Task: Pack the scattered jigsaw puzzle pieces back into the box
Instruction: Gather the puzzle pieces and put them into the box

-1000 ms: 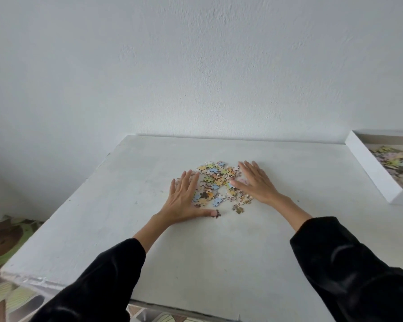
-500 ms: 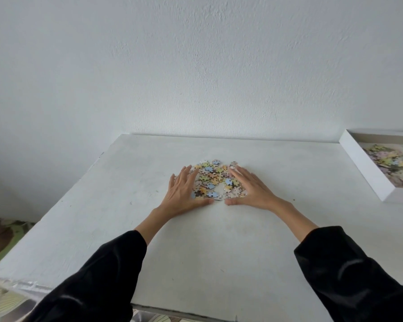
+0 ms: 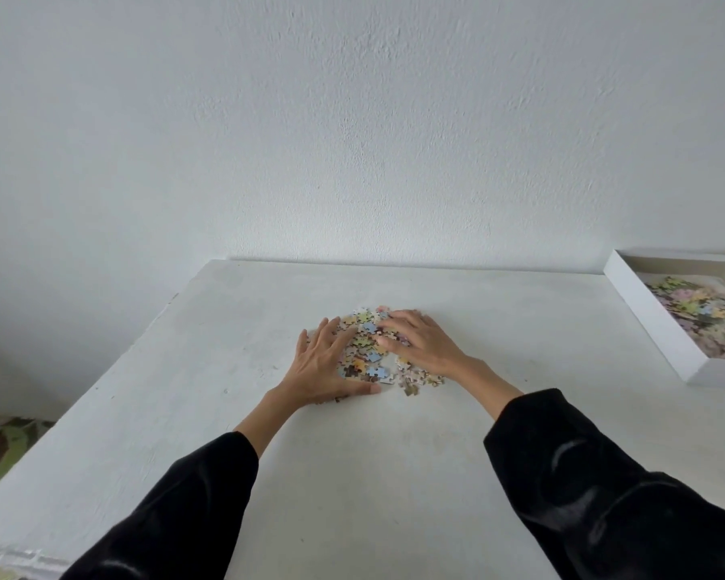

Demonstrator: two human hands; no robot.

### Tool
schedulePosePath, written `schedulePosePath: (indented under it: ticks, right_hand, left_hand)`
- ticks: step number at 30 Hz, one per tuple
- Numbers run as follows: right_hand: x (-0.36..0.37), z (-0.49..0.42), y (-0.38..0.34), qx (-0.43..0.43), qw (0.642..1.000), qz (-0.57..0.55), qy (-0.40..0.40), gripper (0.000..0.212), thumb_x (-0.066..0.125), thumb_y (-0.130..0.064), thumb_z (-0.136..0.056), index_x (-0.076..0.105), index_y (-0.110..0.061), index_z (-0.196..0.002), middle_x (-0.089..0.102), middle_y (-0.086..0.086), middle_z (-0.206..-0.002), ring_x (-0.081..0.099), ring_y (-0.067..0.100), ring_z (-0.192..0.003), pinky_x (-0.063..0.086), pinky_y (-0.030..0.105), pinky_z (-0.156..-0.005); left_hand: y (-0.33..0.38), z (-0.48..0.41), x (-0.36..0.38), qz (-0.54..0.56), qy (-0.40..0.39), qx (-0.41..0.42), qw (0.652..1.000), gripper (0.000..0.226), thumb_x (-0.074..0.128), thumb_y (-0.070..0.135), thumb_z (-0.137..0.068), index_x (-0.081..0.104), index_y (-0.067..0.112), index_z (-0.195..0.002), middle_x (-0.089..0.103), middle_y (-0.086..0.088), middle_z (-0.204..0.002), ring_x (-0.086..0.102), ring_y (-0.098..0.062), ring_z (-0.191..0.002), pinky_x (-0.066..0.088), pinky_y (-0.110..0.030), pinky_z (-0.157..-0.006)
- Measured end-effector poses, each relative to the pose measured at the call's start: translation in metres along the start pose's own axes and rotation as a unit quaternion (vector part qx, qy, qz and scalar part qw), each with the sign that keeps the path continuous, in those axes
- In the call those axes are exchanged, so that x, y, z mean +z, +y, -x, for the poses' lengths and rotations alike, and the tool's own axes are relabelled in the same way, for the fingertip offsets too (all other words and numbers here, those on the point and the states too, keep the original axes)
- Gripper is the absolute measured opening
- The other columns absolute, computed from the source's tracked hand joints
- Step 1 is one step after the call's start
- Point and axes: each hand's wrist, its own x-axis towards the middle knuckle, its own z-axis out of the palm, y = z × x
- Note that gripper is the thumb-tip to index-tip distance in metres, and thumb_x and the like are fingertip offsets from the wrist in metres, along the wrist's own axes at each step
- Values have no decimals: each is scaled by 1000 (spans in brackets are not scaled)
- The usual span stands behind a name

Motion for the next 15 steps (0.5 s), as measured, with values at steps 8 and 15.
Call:
schedulePosePath:
  ticks: [8, 15]
  right_hand:
    - [-10, 28, 16, -27, 996, 7, -80, 110, 36, -92, -46, 3, -48, -141, -22, -4, -153, -18, 23, -141, -2, 47, -113]
    - [0, 22, 17, -28, 997, 55, -42, 118, 37, -90, -45, -15, -44, -140, -32, -1, -150, -27, 24, -138, -11, 45, -113]
  left_hand:
    - [-10, -5, 0, 6, 4, 38, 999, 127, 31, 99, -38, 2, 37, -146, 2, -2, -156, -9, -21, -144, -6, -49, -116]
    - [-10, -15, -2, -18, -24, 25, 999, 136, 29, 100, -34, -12, 33, -145, -3, -4, -157, -13, -21, -144, -10, -49, -114]
